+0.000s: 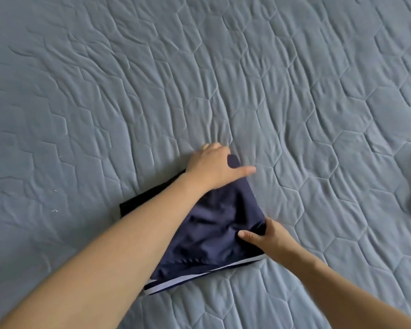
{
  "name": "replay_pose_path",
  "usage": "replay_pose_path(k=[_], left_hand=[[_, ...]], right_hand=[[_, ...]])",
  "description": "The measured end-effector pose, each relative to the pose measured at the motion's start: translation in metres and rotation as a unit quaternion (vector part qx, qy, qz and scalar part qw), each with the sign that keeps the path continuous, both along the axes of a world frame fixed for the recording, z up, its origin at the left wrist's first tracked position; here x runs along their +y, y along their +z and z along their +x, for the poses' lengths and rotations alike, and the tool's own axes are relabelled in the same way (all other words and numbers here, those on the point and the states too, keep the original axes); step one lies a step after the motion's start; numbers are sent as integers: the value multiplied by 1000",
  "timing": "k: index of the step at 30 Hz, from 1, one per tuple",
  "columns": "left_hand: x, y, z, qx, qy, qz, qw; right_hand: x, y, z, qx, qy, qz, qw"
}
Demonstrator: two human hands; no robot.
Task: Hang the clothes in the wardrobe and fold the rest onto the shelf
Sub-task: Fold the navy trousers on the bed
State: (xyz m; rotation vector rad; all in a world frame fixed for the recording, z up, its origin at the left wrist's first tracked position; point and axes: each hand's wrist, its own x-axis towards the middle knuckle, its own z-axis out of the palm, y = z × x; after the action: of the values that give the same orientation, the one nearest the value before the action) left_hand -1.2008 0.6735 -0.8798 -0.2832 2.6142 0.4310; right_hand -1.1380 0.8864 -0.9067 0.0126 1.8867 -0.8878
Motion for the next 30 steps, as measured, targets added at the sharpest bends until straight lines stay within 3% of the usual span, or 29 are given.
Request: replay_pose_path(k=[2,8,14,17,21,23,25,28,30], left_hand=[[14,-14,6,32,-19,-48,998],[13,-59,-5,107,57,-76,990],[7,-44,28,210,113,-57,969],[-4,-25,96,174,98,-107,974],[-22,-14,199,107,210,-167,957],[-29,-12,230,97,384,-128,909],[-38,-11,235,97,551,10,829],[-49,-18,231,52,615,192,763],[-56,-17,226,43,649,310,693]], right_hand=[[0,3,2,-2,5,3,1000],[-2,-22,4,34,31,38,998],[-3,-23,2,48,48,74,995],[-18,-7,6,32,20,111,993],[-68,31,9,168,-25,152,974],[-101,43,5,236,21,139,962],[-126,43,-9,230,15,148,962],[-135,30,-34,174,-73,193,963],[-128,23,-43,155,-95,184,966]])
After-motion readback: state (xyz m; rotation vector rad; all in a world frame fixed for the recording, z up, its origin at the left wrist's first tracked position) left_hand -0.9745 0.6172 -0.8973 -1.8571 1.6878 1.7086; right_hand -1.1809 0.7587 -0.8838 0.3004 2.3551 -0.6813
